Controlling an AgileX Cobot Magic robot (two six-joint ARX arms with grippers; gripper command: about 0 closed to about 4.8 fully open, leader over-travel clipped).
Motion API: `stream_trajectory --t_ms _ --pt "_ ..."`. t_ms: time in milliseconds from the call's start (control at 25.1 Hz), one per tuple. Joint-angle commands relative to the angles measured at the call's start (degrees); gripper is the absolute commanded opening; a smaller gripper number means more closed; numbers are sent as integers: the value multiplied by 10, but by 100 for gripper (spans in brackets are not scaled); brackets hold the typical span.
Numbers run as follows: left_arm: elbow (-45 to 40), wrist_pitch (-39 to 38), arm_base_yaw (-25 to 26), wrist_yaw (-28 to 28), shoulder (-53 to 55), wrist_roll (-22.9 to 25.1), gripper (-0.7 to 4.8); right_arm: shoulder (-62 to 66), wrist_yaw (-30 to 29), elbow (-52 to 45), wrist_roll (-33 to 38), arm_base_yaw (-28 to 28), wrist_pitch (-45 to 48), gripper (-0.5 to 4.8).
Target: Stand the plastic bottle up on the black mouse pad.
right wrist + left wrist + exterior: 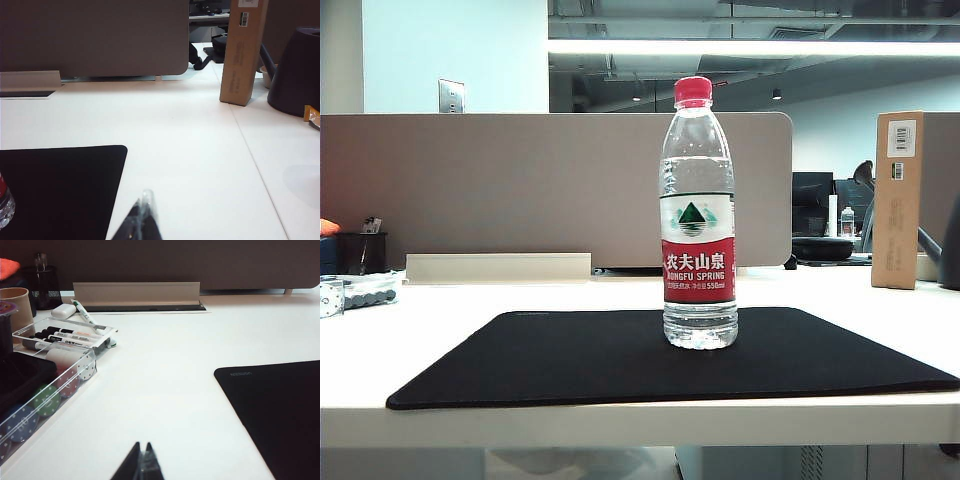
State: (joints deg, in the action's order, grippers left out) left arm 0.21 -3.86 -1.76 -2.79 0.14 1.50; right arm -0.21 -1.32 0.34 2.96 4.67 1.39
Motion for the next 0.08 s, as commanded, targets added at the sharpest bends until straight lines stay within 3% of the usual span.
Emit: stream_trajectory --t_ms 40,80 --pt "2 5 1 0 0 0 -1 1 -1 -3 1 0 5 0" --pt "2 5 1 0 0 0 -1 1 -1 -3 1 0 5 0"
